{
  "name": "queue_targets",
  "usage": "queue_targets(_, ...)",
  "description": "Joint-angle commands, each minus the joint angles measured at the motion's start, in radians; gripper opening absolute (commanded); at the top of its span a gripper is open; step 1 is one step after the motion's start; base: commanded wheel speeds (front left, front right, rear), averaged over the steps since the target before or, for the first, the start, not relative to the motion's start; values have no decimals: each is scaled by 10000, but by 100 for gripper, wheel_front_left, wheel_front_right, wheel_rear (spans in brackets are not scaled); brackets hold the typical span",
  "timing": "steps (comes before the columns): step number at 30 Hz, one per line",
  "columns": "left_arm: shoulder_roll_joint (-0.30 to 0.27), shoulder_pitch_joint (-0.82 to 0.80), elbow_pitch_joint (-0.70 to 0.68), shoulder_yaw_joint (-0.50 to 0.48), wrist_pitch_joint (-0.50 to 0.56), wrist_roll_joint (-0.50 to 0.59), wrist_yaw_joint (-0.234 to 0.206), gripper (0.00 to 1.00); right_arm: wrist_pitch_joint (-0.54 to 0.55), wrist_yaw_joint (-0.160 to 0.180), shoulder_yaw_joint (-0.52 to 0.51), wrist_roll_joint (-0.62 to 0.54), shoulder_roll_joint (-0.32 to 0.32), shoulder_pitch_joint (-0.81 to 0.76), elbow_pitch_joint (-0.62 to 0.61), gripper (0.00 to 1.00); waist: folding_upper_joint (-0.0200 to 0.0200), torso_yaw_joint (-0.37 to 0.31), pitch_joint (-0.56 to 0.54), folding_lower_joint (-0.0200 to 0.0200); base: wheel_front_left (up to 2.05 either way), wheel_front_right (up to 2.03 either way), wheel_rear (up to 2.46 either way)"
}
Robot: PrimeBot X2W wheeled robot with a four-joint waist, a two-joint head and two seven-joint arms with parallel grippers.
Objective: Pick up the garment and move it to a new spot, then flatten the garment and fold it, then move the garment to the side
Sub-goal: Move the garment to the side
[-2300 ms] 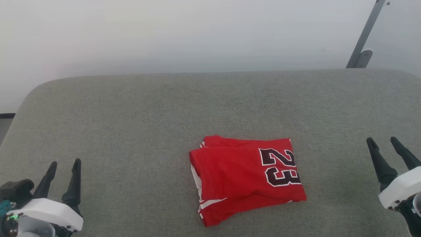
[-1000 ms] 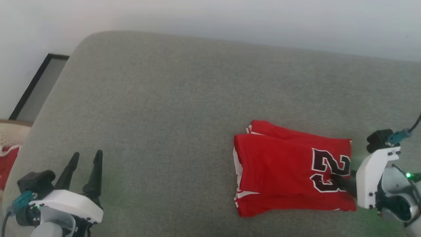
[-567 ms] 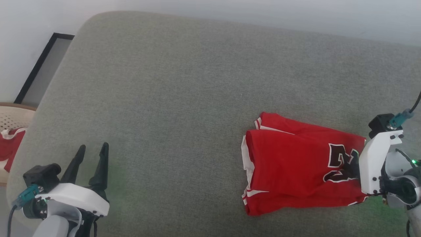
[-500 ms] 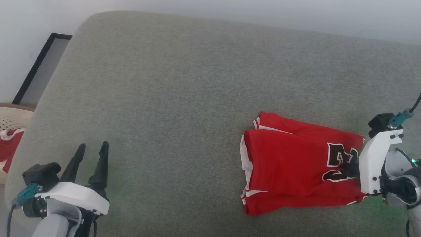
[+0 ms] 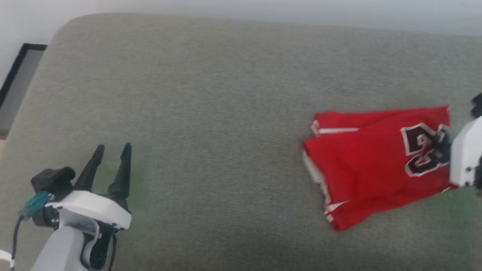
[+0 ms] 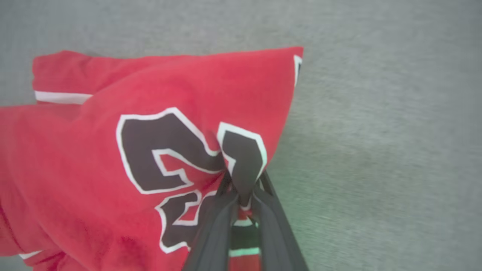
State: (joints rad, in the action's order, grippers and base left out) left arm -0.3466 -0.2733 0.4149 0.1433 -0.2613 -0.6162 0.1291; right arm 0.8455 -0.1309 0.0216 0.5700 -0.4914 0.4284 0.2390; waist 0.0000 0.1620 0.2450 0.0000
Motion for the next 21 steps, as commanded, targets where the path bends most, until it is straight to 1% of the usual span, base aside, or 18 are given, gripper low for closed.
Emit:
queue_targets(1, -14, -214, -25, 80, -41, -14, 17, 100, -141, 0, -97, -84, -101, 224, 89, 0, 0, -245, 78, 0, 0, 0, 0)
queue_targets(6, -61, -719, 9, 497, -41, -4, 17, 100, -696, 0, -141, -519, -699, 1061, 567, 0, 0, -753, 282, 0, 0, 0, 0)
queue_targets(11, -131, -1344, 28, 932, -40, -37, 17, 100, -1260, 0, -109, -818, -1263, 1987, 1436, 0, 0, -1265, 617, 0, 0, 0, 0)
queue_targets(17, -162, -2157, 43, 1536, -40, -106, 17, 100, -2228, 2, 53, -1242, -1780, 3023, 2493, 0, 0, -1778, 1094, 0, 0, 0, 0)
queue_targets(21, -264, -2651, 101, 1904, -40, -156, 17, 100, -2899, 2, 241, -1594, -1985, 3647, 3223, 0, 0, -2147, 1448, 0, 0, 0, 0)
